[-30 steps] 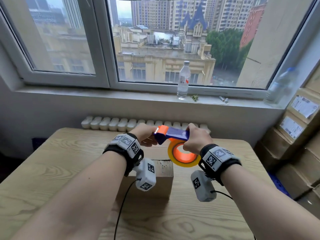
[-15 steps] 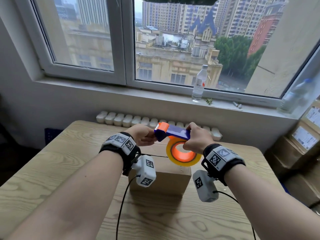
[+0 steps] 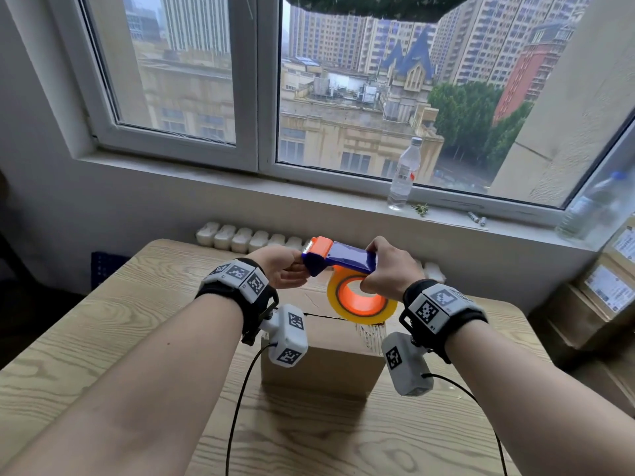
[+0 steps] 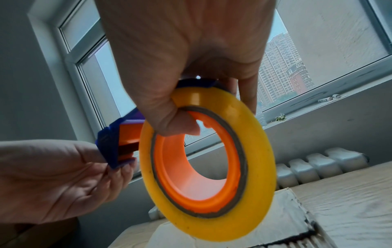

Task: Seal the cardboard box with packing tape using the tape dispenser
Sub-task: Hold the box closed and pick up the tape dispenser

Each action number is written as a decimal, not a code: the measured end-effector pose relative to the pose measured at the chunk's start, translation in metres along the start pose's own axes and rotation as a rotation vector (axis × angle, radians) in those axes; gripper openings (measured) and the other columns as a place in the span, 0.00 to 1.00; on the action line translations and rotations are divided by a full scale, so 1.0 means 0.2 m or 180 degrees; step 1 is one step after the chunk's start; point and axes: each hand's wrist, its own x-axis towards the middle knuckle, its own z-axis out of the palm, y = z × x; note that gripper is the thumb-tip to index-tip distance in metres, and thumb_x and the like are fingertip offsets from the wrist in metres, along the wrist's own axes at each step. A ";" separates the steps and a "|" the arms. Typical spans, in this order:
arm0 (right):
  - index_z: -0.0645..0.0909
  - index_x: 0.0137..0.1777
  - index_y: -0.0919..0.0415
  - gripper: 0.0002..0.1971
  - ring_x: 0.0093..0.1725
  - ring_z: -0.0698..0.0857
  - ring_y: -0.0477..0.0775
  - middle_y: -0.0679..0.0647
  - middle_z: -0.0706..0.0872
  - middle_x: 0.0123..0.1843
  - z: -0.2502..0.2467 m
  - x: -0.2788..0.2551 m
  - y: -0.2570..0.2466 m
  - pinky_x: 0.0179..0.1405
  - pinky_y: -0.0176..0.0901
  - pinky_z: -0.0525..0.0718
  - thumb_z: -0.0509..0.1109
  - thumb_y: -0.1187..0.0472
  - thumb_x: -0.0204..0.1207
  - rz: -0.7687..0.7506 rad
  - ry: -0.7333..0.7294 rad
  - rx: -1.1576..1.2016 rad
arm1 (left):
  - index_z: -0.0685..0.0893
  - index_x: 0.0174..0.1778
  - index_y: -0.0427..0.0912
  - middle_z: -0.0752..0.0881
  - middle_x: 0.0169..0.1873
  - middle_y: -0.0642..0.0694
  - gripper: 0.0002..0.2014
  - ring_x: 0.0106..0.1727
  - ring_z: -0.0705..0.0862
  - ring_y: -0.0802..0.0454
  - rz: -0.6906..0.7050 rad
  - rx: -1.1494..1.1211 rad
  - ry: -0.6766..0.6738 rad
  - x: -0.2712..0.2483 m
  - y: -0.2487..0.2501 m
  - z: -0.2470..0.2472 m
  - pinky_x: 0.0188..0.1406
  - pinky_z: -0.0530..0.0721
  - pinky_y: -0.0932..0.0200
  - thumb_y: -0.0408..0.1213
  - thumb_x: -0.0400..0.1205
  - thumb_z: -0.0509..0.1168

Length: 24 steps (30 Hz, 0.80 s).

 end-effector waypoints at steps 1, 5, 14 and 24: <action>0.72 0.58 0.56 0.22 0.42 0.77 0.56 0.51 0.78 0.42 -0.01 0.00 0.00 0.25 0.35 0.66 0.72 0.65 0.64 -0.0017 -0.0002 0.0011 | 0.79 0.33 0.37 0.83 0.12 0.49 0.14 0.13 0.82 0.61 -0.0012 -0.0035 -0.0022 0.00 0.00 0.00 0.21 0.84 0.68 0.32 0.86 0.59; 0.71 0.59 0.57 0.22 0.43 0.78 0.57 0.51 0.79 0.43 -0.02 0.01 0.00 0.32 0.38 0.70 0.72 0.66 0.64 -0.0097 0.0012 0.0109 | 0.78 0.33 0.36 0.82 0.13 0.49 0.13 0.13 0.81 0.61 -0.0028 -0.0168 -0.0091 0.01 0.01 -0.01 0.18 0.82 0.70 0.32 0.85 0.61; 0.75 0.60 0.52 0.24 0.45 0.80 0.55 0.50 0.81 0.44 -0.01 0.06 0.01 0.40 0.37 0.73 0.71 0.68 0.63 -0.0342 -0.0210 0.0175 | 0.77 0.30 0.38 0.81 0.15 0.50 0.13 0.12 0.78 0.64 0.0338 0.0414 0.0491 0.10 -0.01 -0.06 0.17 0.80 0.73 0.27 0.81 0.65; 0.78 0.64 0.48 0.31 0.49 0.81 0.54 0.49 0.84 0.49 -0.05 0.13 0.05 0.46 0.40 0.77 0.72 0.70 0.60 -0.0476 -0.0386 -0.0322 | 0.78 0.35 0.38 0.79 0.30 0.45 0.11 0.30 0.78 0.55 0.0026 0.0554 0.0786 0.15 -0.18 -0.36 0.20 0.82 0.69 0.32 0.84 0.64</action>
